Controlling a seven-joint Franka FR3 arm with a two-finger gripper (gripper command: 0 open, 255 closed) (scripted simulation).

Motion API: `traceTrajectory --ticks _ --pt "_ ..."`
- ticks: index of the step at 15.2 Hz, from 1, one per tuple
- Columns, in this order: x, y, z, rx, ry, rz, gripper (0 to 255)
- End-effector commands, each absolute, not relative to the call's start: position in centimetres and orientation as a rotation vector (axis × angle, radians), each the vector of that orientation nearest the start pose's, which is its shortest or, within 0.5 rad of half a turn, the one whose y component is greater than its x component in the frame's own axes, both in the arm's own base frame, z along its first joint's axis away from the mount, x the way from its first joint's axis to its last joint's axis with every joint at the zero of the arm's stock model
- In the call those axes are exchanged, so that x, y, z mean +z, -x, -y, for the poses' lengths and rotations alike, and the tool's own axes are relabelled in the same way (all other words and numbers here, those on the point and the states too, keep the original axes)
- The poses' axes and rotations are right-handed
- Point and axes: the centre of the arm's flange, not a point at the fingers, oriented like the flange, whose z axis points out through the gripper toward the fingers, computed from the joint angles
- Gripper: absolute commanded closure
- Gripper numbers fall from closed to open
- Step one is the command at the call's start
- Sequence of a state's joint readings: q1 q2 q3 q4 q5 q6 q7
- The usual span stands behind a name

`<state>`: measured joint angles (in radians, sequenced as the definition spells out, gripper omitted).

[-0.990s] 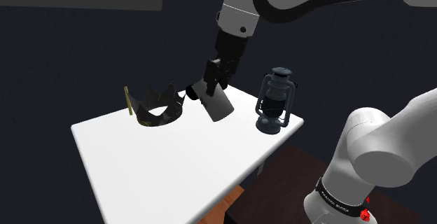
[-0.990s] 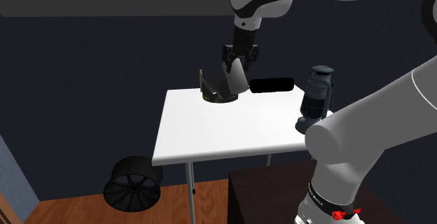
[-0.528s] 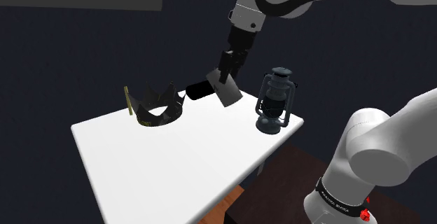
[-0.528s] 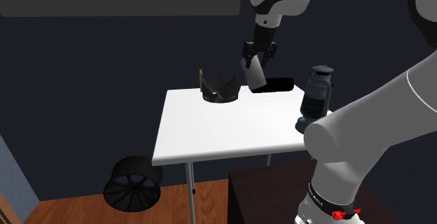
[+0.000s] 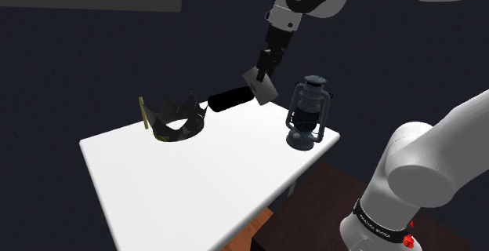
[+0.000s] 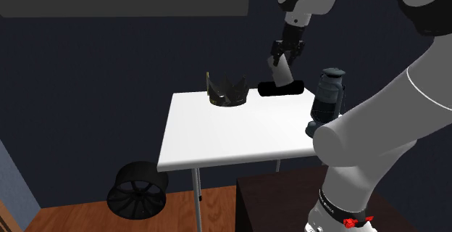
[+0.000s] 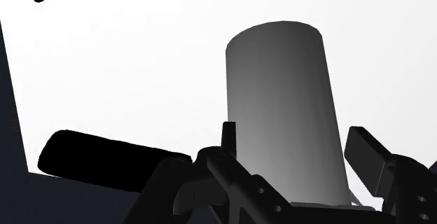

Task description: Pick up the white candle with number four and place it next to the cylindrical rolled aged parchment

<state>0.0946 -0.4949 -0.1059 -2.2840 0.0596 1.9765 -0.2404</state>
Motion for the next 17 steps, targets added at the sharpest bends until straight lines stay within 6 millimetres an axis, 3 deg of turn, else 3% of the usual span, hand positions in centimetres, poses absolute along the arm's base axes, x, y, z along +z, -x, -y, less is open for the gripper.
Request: traceTrajectory --ticks 1,17 --pt "55.7 -43.2 3.1 -0.301 3.025 0.334 255" --pt "55.8 -51.0 22.7 -0.301 3.025 0.334 255"
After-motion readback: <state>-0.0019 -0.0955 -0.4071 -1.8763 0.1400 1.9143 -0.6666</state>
